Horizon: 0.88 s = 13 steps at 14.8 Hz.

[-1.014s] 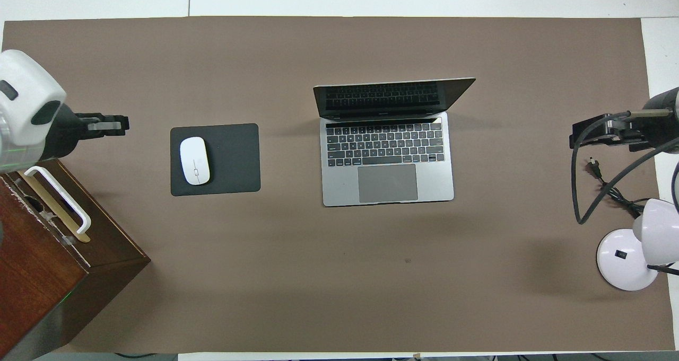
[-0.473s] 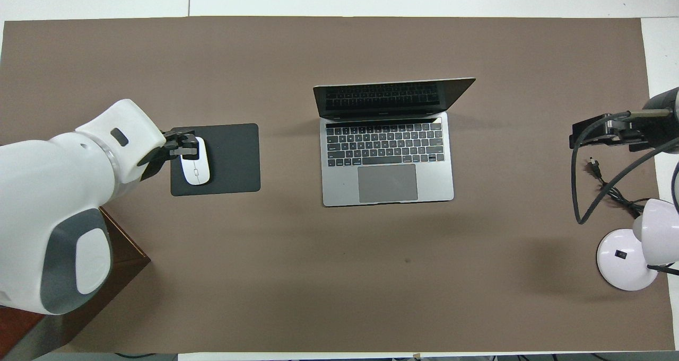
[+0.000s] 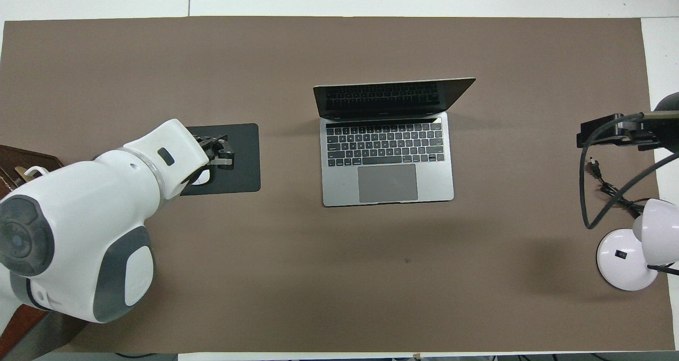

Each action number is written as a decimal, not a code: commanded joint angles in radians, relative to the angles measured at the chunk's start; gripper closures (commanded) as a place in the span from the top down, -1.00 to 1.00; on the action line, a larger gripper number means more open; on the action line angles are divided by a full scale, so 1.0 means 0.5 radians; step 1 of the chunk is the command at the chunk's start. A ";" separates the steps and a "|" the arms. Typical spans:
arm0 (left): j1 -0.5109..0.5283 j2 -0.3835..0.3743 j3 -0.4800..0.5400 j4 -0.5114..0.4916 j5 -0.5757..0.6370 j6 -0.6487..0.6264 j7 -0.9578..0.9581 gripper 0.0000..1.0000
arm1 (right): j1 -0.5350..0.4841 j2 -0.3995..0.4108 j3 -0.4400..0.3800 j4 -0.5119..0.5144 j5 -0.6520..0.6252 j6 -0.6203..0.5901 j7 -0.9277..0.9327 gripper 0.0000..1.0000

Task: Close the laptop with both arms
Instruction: 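Move the left gripper forward past the mouse pad toward the laptop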

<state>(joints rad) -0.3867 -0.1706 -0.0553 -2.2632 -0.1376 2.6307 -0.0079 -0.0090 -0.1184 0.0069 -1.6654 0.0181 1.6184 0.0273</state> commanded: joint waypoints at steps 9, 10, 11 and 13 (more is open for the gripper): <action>-0.214 0.313 0.031 -0.066 -0.038 0.506 0.160 -1.00 | -0.013 0.114 0.023 -0.182 0.050 0.395 -0.220 1.00; -0.224 0.341 0.031 -0.069 -0.038 0.567 0.169 -1.00 | -0.031 0.138 0.023 -0.185 0.050 0.441 -0.220 1.00; -0.236 0.378 0.031 -0.069 -0.038 0.607 0.184 -1.00 | -0.037 0.160 0.023 -0.185 0.050 0.506 -0.226 1.00; -0.245 0.421 0.031 -0.066 -0.038 0.660 0.267 -1.00 | -0.034 0.151 0.023 -0.234 0.050 0.540 -0.223 1.00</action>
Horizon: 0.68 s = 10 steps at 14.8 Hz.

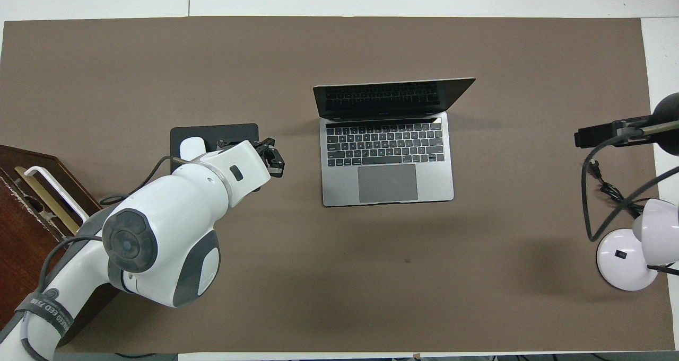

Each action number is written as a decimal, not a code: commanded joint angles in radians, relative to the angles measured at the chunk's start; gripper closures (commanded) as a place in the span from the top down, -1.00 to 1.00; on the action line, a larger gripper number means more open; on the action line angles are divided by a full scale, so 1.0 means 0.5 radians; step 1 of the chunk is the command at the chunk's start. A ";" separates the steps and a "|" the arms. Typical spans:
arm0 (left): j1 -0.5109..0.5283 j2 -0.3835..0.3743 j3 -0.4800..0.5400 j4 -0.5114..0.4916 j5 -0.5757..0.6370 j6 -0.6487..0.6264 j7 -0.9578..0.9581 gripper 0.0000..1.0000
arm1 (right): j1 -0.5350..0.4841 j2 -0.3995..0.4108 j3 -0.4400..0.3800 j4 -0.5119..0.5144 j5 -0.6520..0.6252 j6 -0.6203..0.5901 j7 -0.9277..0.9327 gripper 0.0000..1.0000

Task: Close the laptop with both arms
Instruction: 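Move the left gripper forward past the mouse pad toward the laptop, then place the left gripper at the laptop base corner while the right gripper advances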

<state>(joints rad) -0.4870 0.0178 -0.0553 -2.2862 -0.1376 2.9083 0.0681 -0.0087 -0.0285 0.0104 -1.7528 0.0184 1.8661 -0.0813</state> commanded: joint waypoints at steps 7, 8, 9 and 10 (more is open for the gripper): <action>-0.195 0.081 0.028 -0.164 -0.038 0.202 0.189 -1.00 | -0.019 0.001 0.016 -0.194 0.049 0.102 -0.298 1.00; -0.216 0.084 0.028 -0.198 -0.041 0.239 0.177 -1.00 | -0.035 0.020 0.016 -0.194 0.052 0.145 -0.304 1.00; -0.232 0.087 0.028 -0.229 -0.041 0.258 0.165 -1.00 | -0.029 0.023 0.016 -0.191 0.049 0.170 -0.310 1.00; -0.253 0.093 0.028 -0.241 -0.041 0.279 0.122 -1.00 | -0.020 0.047 0.016 -0.161 0.049 0.173 -0.310 1.00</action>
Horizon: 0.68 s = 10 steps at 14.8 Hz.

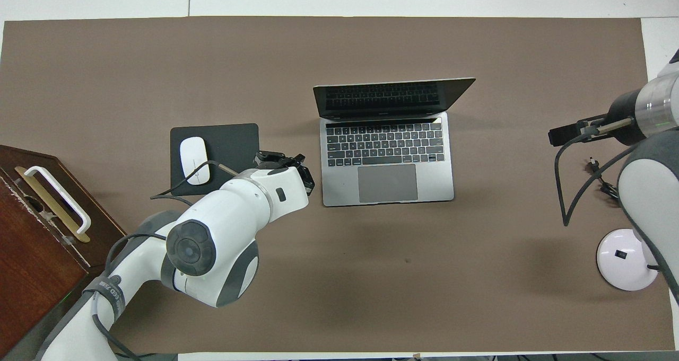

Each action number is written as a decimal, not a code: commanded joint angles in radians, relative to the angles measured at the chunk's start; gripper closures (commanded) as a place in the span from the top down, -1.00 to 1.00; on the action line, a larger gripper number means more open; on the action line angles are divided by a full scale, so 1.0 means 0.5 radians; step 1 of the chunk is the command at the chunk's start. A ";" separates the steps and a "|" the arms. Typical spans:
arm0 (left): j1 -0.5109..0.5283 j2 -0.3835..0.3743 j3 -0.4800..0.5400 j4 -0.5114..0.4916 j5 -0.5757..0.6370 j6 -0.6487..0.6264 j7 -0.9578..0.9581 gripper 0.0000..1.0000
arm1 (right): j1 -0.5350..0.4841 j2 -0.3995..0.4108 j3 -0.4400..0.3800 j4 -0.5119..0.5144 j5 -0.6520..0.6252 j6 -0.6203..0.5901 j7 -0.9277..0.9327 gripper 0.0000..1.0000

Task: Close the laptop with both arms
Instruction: 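Place the left gripper at the laptop base corner while the right gripper advances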

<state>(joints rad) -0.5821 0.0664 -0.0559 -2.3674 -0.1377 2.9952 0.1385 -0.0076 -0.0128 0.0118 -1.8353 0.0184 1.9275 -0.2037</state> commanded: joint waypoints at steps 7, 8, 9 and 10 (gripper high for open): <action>-0.216 0.217 0.032 -0.100 -0.041 0.455 -0.345 -1.00 | 0.055 0.203 0.032 0.460 -0.073 -0.179 -0.175 -1.00; -0.219 0.238 0.032 -0.115 -0.041 0.495 -0.351 -1.00 | 0.055 0.231 0.032 0.516 -0.083 -0.186 -0.245 -1.00; -0.238 0.248 0.029 -0.140 -0.041 0.556 -0.354 -1.00 | 0.058 0.259 0.032 0.547 -0.086 -0.183 -0.301 -1.00; -0.250 0.263 0.032 -0.161 -0.041 0.590 -0.354 -1.00 | 0.058 0.283 0.032 0.572 -0.092 -0.180 -0.310 -1.00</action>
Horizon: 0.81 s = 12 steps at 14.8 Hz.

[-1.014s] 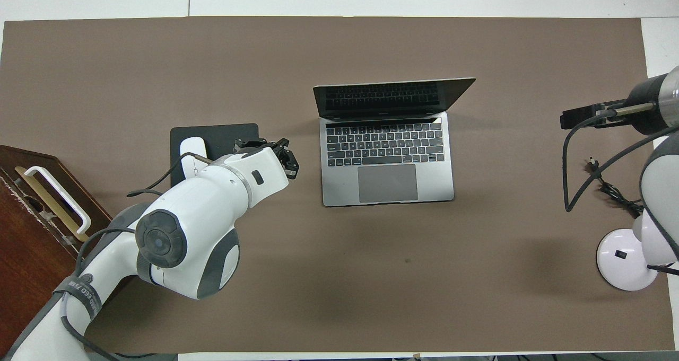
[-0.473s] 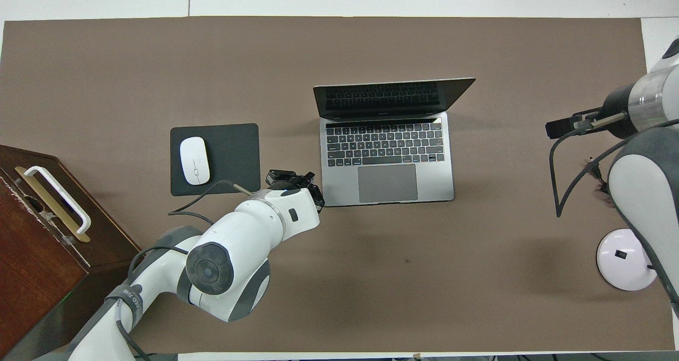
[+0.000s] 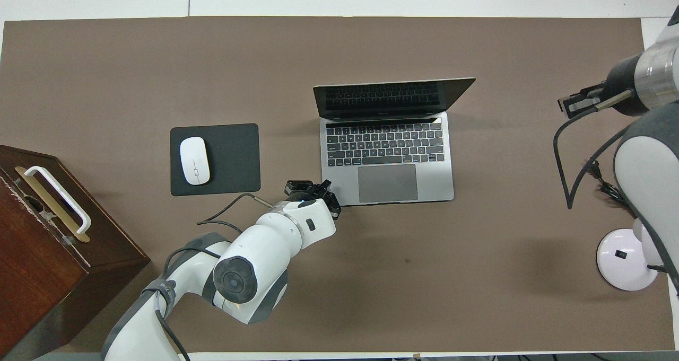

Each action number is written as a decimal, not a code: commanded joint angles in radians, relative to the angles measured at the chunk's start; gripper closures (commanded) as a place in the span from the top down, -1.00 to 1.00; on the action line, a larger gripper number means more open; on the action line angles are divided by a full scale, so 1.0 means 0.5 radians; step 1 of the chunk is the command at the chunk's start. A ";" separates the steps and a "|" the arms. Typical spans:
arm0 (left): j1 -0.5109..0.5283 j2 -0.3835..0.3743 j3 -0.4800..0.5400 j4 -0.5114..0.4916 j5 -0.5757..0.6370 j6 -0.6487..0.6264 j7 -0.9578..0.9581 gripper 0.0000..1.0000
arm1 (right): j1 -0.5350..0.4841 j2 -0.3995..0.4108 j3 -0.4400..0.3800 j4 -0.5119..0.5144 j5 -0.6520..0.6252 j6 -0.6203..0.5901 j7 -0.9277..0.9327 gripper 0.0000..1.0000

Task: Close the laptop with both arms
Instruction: 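Place the left gripper at the laptop base corner while the right gripper advances, then reach the right gripper over the laptop screen's top edge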

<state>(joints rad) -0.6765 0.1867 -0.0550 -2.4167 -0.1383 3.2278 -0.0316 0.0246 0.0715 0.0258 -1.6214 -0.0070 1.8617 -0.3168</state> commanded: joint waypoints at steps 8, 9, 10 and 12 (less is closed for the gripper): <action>-0.132 0.059 0.033 -0.112 -0.039 0.199 -0.004 -1.00 | 0.070 0.428 0.007 0.362 -0.014 0.019 -0.066 -1.00; -0.135 0.059 0.033 -0.130 -0.039 0.226 -0.001 -1.00 | 0.073 0.455 0.016 0.371 -0.011 0.086 -0.063 -1.00; -0.135 0.059 0.033 -0.158 -0.039 0.266 -0.004 -1.00 | 0.073 0.492 0.049 0.386 0.038 0.129 -0.048 -1.00; -0.138 0.059 0.033 -0.183 -0.039 0.294 -0.001 -1.00 | 0.080 0.593 0.053 0.484 0.167 0.142 0.117 -1.00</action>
<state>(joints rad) -0.7209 0.2168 -0.0548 -2.4791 -0.1383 3.3298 -0.0328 0.0688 0.3064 0.0393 -1.4571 0.0308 1.9321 -0.3180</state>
